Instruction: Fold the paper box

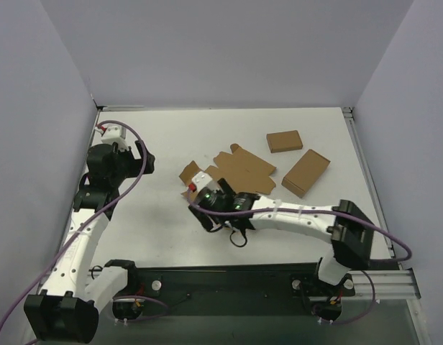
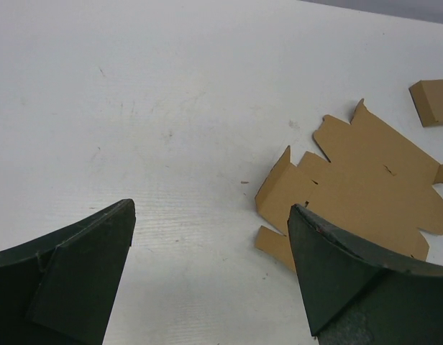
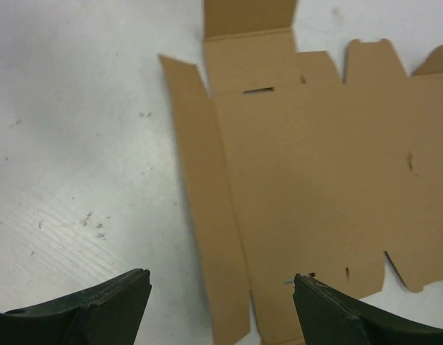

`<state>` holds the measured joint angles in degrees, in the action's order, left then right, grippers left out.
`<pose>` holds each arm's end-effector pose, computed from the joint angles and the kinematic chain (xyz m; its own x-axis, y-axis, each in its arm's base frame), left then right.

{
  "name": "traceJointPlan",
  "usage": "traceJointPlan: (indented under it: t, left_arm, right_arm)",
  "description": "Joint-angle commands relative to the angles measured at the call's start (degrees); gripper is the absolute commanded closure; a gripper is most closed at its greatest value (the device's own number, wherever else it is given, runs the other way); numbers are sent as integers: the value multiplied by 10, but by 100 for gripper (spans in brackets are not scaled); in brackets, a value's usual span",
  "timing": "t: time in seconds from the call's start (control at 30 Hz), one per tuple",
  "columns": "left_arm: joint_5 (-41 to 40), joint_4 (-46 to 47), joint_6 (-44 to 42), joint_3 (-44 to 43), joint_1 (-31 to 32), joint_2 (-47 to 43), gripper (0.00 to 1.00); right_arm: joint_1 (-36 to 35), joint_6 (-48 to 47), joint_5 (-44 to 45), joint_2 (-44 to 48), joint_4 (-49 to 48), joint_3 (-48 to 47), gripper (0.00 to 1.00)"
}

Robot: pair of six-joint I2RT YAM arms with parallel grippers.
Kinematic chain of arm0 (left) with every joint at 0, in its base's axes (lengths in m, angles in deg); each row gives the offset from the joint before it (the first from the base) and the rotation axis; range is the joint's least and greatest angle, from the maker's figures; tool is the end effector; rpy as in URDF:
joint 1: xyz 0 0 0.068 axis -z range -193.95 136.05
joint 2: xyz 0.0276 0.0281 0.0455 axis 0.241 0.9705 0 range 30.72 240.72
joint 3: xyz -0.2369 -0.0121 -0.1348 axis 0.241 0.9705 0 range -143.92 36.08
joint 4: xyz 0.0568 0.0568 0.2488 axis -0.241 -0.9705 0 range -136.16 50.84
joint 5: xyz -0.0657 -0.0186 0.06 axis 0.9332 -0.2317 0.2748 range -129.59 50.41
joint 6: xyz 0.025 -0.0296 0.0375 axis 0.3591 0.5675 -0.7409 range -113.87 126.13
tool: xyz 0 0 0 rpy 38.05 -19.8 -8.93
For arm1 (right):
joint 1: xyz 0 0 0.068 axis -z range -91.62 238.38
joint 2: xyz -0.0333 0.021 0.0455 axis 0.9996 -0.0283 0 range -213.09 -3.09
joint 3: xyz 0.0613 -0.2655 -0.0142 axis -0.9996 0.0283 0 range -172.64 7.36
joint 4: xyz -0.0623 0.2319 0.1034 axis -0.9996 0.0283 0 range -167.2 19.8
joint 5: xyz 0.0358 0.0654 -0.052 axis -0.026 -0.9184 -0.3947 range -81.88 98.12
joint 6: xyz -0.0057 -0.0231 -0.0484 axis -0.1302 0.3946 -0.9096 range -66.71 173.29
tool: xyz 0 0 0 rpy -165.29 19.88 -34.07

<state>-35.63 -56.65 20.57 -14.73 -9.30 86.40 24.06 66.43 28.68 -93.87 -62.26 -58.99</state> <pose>0.2208 -0.0204 0.3288 -0.4033 -0.2168 -0.8890 0.0453 0.9656 -0.2560 0.1649 0.3141 0.2627 -0.4328 -0.4088 -0.8034 -0.6447 0.7634 -0.0411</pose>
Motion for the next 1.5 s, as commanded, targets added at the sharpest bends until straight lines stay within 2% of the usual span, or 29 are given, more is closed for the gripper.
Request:
traceJointPlan:
  t: [0.0,0.1,0.23,0.37,0.47,0.57,0.6,0.67,0.7,0.8,0.93,1.03,1.17,1.2,1.23,1.27,1.3,1.37,1.47]
  left_arm:
    - [-35,11,-12,-10,-4,-26,3]
    - [-26,11,-10,-11,-4,-21,3]
    - [0,18,-2,-8,-3,-15,3]
    - [10,20,1,-6,-3,-15,3]
    - [13,21,2,-5,-3,-15,3]
    - [14,22,2,-5,-3,-17,3]
    - [15,22,2,-6,-3,-17,3]
    - [12,21,2,-6,-3,-19,3]
    - [11,21,2,-6,-4,-20,3]
    - [9,20,2,-6,-3,-23,3]
    - [3,19,2,-6,-3,-27,3]
    - [-4,16,1,-7,-3,-29,3]
    - [-6,16,0,-8,-3,-29,3]
    - [-8,16,-2,-7,-3,-29,3]
    - [-9,15,-2,-6,-3,-28,3]
    - [-13,13,-3,-6,-3,-26,3]
    - [-15,12,-5,-6,-3,-25,3]
    - [-17,10,-5,-4,-3,-16,3]
    - [7,12,6,0,0,11,3]
  right_arm:
    - [-73,-11,102,-92,85,-68,18]
    - [-90,-1,115,-141,86,-96,20]
    - [-93,13,186,-180,88,-110,23]
    - [-81,12,206,-222,88,-123,30]
    - [-64,3,189,-245,87,-132,37]
    - [-44,-6,165,-264,84,-150,51]
    - [-40,-8,153,-267,84,-164,63]
    - [-32,-6,142,-269,88,-179,75]
    - [-29,6,129,-270,95,-191,86]
    - [-13,42,111,-280,130,-254,100]
    - [18,159,17,-300,156,-330,100]
    - [40,222,-18,-320,156,-374,100]
    - [63,311,-90,-346,121,-408,100]
    - [68,316,-101,-347,114,-417,85]
    - [76,320,-109,-345,111,-419,74]
    - [81,325,-112,-339,103,-420,50]
    - [84,322,-113,-331,98,-408,41]
    - [96,318,-115,-291,77,-382,28]
    - [123,307,-119,-216,44,-304,26]
